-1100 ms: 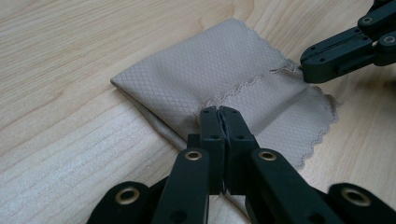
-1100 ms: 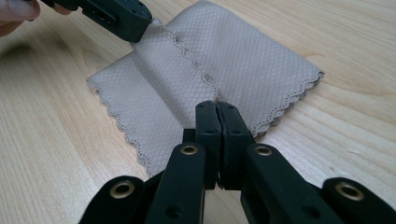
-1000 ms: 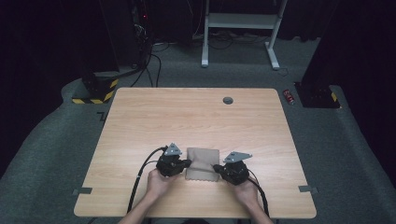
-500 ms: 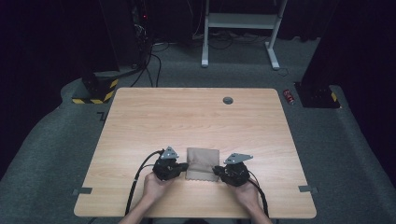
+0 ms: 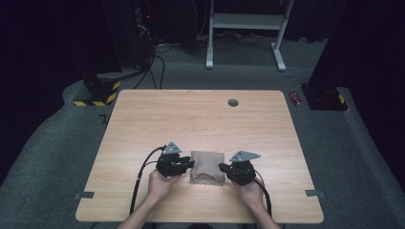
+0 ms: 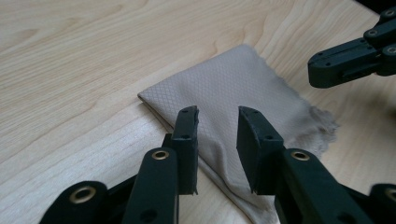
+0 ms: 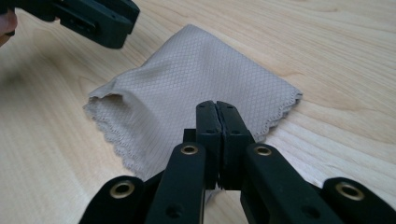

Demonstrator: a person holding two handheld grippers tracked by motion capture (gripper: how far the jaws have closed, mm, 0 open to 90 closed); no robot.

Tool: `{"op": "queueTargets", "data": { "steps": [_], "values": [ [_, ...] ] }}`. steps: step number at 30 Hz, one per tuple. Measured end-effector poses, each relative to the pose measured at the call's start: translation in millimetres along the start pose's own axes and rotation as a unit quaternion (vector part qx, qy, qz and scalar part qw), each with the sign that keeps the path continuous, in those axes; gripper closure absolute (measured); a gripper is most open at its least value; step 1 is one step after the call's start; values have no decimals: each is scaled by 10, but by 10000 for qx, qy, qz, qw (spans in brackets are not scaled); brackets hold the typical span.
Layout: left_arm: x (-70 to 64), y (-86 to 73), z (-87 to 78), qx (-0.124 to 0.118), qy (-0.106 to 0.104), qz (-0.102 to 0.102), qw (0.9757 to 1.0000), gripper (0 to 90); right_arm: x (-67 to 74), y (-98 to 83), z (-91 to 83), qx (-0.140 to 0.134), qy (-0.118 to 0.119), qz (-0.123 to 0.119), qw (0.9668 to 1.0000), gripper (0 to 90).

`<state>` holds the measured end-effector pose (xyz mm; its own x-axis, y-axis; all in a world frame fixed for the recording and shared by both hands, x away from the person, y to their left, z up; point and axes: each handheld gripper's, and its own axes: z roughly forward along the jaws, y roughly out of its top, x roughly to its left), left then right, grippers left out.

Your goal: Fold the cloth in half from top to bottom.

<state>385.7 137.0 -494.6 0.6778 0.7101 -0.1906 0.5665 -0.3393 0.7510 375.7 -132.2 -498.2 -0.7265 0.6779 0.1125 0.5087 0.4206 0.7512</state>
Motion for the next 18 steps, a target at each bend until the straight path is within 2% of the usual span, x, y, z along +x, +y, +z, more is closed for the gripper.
{"op": "queueTargets", "data": {
  "steps": [3, 6, 8, 12, 14, 18],
  "values": [
    [-55, -3, 71, 132, -14, 92, 9999, 656, 34, 16, 84, 150, 15, -28, 9999, 887],
    [-125, -49, 106, 319, 43, 293, 9991, 640, 84, -7, 127, 245, 71, -125, 9996, 874],
    [-180, -103, 113, 472, 138, 505, 9975, 628, 118, -38, 136, 301, 104, -220, 9992, 856],
    [-243, -235, 73, 688, 248, 777, 9943, 604, 198, -130, 126, 417, 93, -463, 9980, 778],
    [-250, -280, 27, 663, 254, 740, 9947, 599, 237, -182, 107, 400, 38, -593, 9974, 744],
    [-244, -316, -48, 702, 278, 762, 9942, 585, 272, -221, 63, 403, -41, -729, 9965, 732]
  ]
}}
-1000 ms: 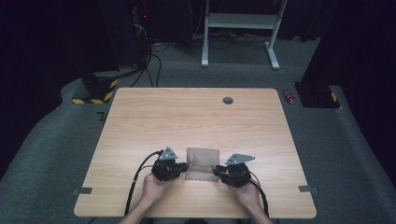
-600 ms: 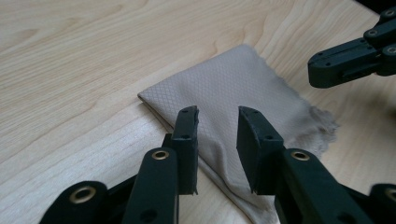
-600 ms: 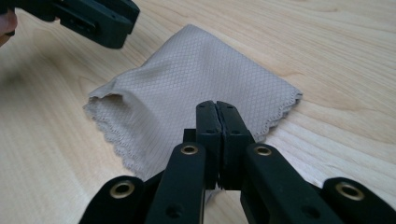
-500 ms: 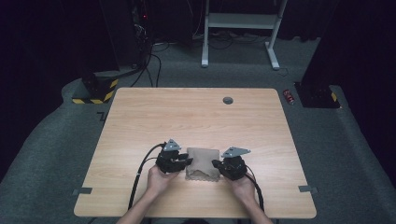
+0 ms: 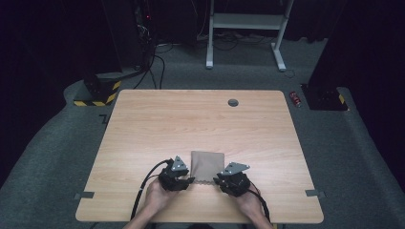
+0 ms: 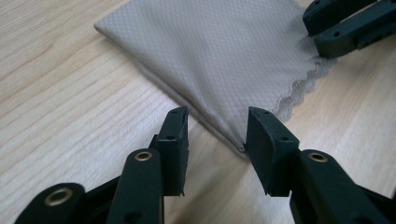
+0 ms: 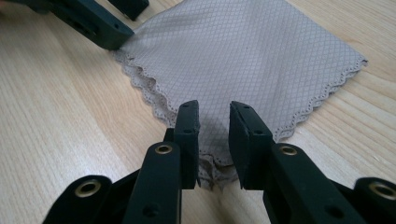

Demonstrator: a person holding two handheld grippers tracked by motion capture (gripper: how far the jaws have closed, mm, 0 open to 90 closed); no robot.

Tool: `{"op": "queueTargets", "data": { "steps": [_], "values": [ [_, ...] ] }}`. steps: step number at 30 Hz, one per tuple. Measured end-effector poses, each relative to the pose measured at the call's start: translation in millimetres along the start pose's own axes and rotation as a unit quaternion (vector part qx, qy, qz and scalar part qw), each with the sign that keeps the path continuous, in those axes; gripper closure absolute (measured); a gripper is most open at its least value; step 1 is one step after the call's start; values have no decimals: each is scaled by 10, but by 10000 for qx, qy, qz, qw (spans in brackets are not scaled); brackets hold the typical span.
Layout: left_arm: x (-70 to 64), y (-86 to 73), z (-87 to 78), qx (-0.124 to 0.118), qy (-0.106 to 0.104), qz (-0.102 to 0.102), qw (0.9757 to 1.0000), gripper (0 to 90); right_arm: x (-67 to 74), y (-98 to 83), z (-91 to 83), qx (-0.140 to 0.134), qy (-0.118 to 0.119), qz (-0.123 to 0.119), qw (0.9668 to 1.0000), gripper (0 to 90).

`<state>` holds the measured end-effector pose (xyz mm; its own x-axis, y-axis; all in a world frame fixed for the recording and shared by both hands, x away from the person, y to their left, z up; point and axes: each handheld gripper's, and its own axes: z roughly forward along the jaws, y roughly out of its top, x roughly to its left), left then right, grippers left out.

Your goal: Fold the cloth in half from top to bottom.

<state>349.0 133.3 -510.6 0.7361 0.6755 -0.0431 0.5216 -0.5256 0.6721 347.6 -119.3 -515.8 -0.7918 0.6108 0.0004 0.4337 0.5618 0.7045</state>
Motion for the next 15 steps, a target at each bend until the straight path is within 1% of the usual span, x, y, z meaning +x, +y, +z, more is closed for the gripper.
{"op": "queueTargets", "data": {
  "steps": [2, 3, 6, 7, 8, 9, 11, 12, 14, 15],
  "values": [
    [12, 1, -23, -25, 0, -61, 10000, 573, 1, -3, -9, -13, -1, -23, 10000, 744],
    [26, 12, -32, -70, -5, -85, 9999, 571, -1, -2, -14, -43, 18, -9, 10000, 766],
    [59, 93, -29, -316, -26, -194, 9993, 568, -21, 25, -30, -147, 57, 45, 9999, 852],
    [58, 134, -15, -379, -53, -158, 9991, 568, -31, 37, -29, -181, 58, 39, 9998, 884],
    [52, 178, 4, -405, -28, -16, 9992, 568, -39, 50, -25, -191, 52, 47, 9998, 896],
    [40, 221, 31, -421, -67, 76, 9991, 568, -50, 63, -14, -200, 41, 76, 9998, 896],
    [27, 287, 105, -384, -126, 151, 9991, 568, -86, 79, 19, -239, 11, 139, 9996, 897],
    [22, 303, 140, -348, -140, 135, 9992, 568, -105, 80, 33, -219, 19, 198, 9996, 897],
    [21, 292, 190, -273, -187, 113, 9994, 570, -129, 72, 61, -229, 39, 296, 9993, 897],
    [28, 268, 206, -204, -169, 126, 9996, 570, -133, 67, 66, -209, 37, 291, 9994, 897]
  ]
}}
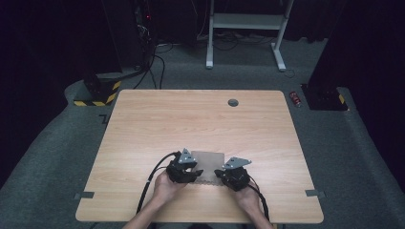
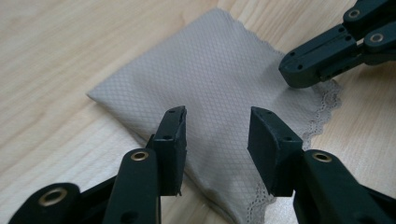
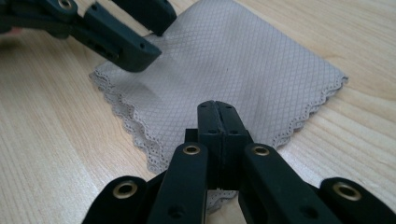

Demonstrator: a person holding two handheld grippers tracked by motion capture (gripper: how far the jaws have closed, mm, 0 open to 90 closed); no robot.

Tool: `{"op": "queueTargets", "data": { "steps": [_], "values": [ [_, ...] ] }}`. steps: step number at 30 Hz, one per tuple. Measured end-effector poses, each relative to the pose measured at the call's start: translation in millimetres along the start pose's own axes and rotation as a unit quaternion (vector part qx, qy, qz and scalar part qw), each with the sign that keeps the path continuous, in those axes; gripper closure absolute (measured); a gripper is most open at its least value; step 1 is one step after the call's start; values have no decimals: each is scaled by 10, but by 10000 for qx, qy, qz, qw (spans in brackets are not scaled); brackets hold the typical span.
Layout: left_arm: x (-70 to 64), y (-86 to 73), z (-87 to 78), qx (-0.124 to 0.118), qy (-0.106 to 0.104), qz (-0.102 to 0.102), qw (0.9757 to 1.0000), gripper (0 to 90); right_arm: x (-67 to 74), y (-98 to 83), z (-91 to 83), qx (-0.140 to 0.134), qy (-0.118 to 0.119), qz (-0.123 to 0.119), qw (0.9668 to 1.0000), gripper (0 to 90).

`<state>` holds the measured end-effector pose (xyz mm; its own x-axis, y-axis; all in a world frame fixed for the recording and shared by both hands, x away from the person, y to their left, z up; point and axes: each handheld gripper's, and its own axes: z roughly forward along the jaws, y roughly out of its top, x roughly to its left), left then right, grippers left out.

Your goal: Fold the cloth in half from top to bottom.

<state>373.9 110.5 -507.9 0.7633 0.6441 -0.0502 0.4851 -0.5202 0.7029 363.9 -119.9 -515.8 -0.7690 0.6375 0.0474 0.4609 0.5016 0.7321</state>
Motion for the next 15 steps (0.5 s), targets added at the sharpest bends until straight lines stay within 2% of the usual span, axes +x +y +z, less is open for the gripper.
{"op": "queueTargets", "data": {
  "steps": [1, 3, 4, 5, 8, 10, 13, 15],
  "values": [
    [13, -34, 10, 69, 46, -20, 10000, 570, 3, -6, 0, 27, -5, -12, 10000, 897],
    [69, -116, -23, -43, -22, -149, 9999, 575, 9, -21, -3, 88, -38, -67, 9999, 896],
    [89, -138, -49, -6, 21, -204, 9998, 576, 9, -32, -9, 131, -49, -78, 9999, 896],
    [104, -163, -74, 55, 117, -169, 9998, 572, 5, -46, -17, 123, -45, -72, 9999, 895],
    [168, -237, -161, 87, 153, -308, 9994, 560, -23, -72, -38, 112, 22, -9, 9999, 894],
    [174, -262, -210, 110, 266, -308, 9991, 552, -26, -68, -39, 124, 36, -25, 9999, 890],
    [142, -250, -286, -228, 98, -435, 9987, 542, -23, -50, -41, 106, 25, -37, 9999, 881],
    [92, -202, -283, -310, -19, -367, 9988, 534, -29, -30, -46, 39, 54, 20, 10000, 876]
  ]
}}
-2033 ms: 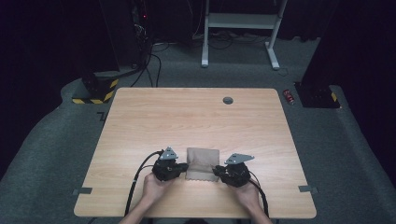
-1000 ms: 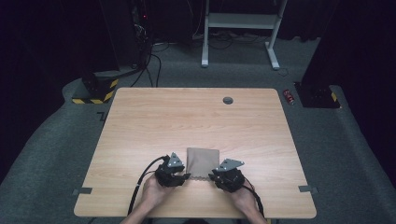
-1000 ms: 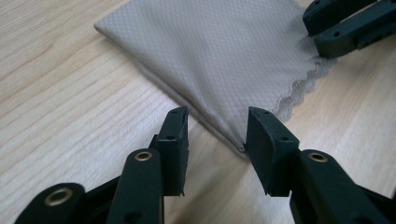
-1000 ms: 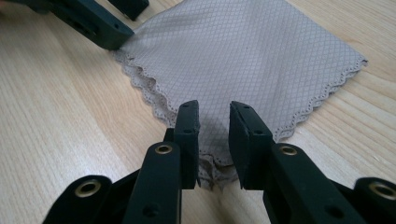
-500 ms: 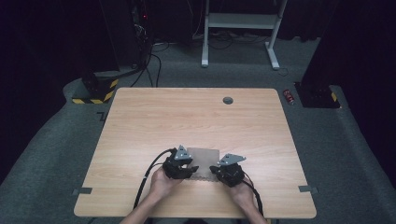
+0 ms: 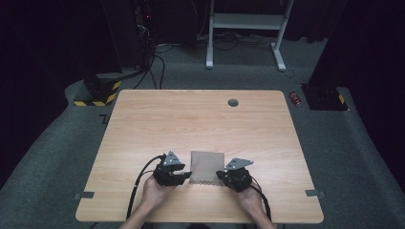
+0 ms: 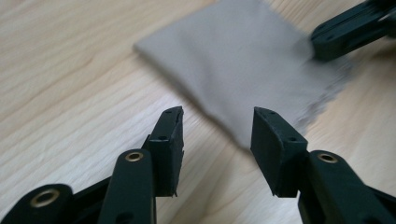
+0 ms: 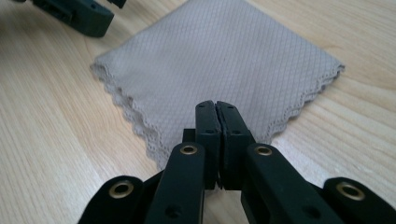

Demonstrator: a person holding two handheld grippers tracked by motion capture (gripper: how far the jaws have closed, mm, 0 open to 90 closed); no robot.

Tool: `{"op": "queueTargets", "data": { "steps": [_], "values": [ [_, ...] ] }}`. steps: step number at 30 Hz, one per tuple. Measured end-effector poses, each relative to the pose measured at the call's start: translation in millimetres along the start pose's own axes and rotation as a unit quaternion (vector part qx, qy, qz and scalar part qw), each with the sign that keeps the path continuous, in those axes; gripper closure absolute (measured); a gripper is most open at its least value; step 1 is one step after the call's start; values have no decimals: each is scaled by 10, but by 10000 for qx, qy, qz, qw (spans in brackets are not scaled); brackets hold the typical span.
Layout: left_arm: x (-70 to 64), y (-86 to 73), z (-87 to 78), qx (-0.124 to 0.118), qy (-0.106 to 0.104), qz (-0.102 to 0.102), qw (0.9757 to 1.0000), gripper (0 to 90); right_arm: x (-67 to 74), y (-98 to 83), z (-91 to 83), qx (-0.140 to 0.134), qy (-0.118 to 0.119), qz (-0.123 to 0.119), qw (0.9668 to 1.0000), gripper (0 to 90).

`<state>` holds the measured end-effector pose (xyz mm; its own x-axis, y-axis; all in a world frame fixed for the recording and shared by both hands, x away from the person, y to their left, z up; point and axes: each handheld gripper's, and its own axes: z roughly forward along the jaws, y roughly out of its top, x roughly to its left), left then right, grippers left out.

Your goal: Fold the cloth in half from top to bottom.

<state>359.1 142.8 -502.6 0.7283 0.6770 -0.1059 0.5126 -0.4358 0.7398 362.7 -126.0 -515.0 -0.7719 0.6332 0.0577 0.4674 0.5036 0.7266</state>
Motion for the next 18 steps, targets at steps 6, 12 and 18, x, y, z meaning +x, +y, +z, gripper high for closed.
{"op": "queueTargets", "data": {
  "steps": [6, 12, 18],
  "values": [
    [-110, -43, 156, 369, -1, 340, 9987, 529, -38, 27, -11, -101, -122, 149, 9998, 841],
    [-10, -71, 42, 296, 69, 180, 9994, 529, -216, 98, 35, -68, -392, 342, 9986, 850],
    [153, 197, 200, -65, 562, -407, 9976, 501, -414, 290, 146, -180, -721, 659, 9951, 776]
  ]
}}
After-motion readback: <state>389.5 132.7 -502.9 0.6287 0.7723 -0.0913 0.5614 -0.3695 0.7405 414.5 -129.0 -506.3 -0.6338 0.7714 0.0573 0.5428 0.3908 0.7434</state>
